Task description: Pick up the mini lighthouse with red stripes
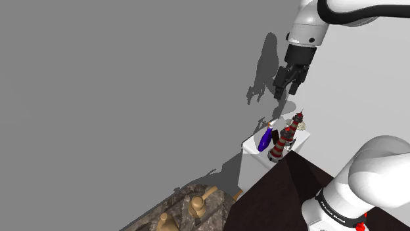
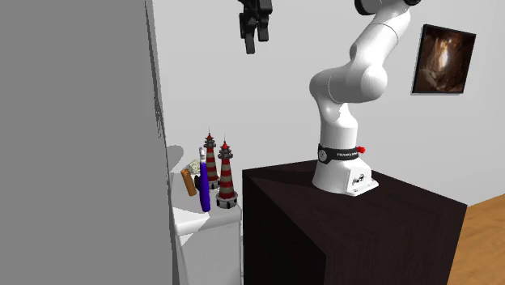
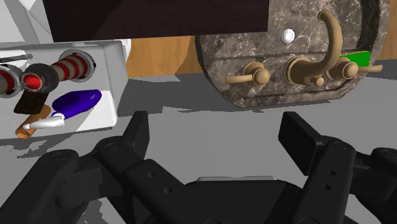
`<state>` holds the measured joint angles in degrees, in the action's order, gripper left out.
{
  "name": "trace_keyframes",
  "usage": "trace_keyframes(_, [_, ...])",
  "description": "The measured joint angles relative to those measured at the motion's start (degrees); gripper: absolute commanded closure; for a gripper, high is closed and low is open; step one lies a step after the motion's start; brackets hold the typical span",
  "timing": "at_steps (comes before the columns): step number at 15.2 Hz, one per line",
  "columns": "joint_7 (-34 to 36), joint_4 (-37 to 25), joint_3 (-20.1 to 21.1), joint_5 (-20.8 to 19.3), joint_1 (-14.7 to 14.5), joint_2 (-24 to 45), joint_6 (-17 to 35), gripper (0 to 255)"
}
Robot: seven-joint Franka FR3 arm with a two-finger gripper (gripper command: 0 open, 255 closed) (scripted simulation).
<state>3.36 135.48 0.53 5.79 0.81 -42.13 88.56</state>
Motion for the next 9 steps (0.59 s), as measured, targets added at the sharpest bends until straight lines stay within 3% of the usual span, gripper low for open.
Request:
trace_keyframes(3, [-0.7,1.4,-0.5,-0.8,0.4,0.4,1.5,0])
trace_keyframes(9, [-4.3,7.9,-3.4,-5.2,3.0,2.9,9.5,0])
